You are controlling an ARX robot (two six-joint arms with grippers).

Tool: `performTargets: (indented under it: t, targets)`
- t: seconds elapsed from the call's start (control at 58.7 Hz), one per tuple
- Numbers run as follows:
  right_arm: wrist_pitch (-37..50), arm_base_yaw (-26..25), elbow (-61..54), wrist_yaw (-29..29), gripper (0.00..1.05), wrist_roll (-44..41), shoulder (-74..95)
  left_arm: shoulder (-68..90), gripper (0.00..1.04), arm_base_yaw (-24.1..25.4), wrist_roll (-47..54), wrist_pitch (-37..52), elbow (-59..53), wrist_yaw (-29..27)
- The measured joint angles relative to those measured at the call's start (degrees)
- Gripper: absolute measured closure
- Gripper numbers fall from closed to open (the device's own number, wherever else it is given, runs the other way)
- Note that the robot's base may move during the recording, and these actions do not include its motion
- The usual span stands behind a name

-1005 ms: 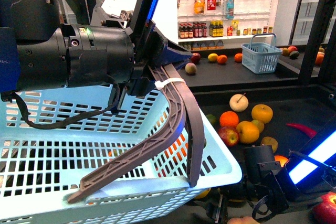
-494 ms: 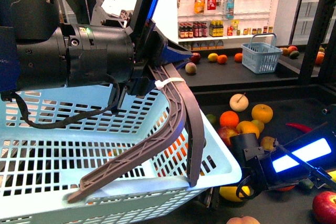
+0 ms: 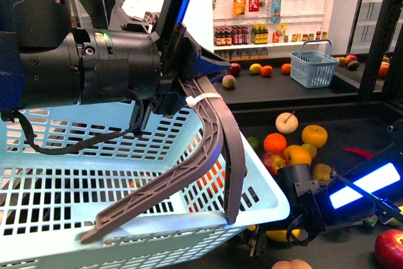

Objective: Pick lemon from shelf

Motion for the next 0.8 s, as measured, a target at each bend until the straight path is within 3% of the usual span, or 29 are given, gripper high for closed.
performTargets:
  t: [0.239, 0.494, 0.664, 0.801]
  targets:
    - [10.95, -3.26, -9.20, 4.35, 0.40, 4.26, -5.97, 0.00, 0.98, 0.00, 0.02, 0.00, 0.00, -0.02]
    - [26.03, -12.35, -22.88, 10.43, 0.40, 11.47, -19.89, 0.00, 0.98, 0.00, 0.02, 0.00, 0.00, -0.02]
    - [33.07, -16.59, -35.80, 7.89, 0.40, 21.35, -33.83, 0.00, 0.98, 0.00, 0.02, 0.00, 0.00, 0.00]
    - [36.54, -13.90, -47.54, 2.14, 0.40, 29.16, -47.25, 0.00, 0.98, -0.02, -0.02, 0.00, 0.00, 0.07]
